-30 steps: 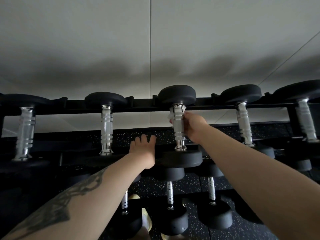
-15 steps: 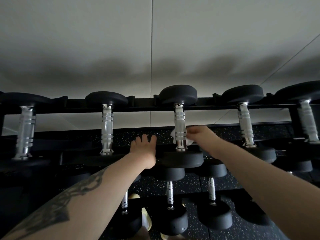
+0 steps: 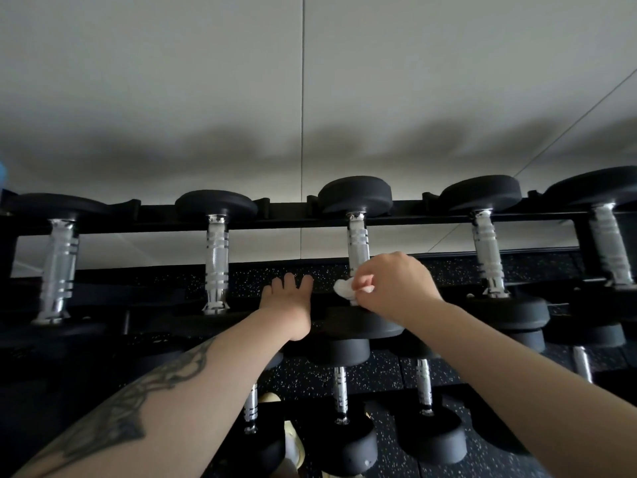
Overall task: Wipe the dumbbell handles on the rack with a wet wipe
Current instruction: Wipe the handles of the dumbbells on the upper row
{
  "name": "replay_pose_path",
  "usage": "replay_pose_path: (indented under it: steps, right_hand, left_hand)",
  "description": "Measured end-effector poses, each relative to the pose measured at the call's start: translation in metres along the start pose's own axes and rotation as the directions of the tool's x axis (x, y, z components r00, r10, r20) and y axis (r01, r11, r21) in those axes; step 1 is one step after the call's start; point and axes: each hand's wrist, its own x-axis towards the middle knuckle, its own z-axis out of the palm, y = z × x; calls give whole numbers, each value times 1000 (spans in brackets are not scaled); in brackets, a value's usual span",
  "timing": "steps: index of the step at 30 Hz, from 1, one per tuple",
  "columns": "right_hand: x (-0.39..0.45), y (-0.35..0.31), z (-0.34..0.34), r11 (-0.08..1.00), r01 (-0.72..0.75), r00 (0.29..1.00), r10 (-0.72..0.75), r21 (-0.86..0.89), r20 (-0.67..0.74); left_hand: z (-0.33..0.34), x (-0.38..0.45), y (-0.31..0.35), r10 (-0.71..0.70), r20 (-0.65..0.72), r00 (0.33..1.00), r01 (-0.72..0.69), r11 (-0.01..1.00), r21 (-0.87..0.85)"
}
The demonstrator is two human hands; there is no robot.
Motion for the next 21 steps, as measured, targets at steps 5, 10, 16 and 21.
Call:
replay_pose_path:
  steps: [5,10,16,21]
  right_hand:
    - [21,-5,2,987,158,964,-157,-14,-216]
    - [57,-12,6,974,179,836,-224,-136,-501]
    - [36,9,14,898,406,791,-440,-173,-425]
    - [43,8,19,934,358,772,-298,-2,-561]
  left_hand:
    - [3,-1,1,-2,-24,1000,2,1000,-5]
    - [3,-1,-2,3,-19,1000,-3,1000,-23]
    - [2,-1,-1,6,-32,999,-7,999,-36]
    - [1,-1,-1,3,-29,1000,-4,999,-50]
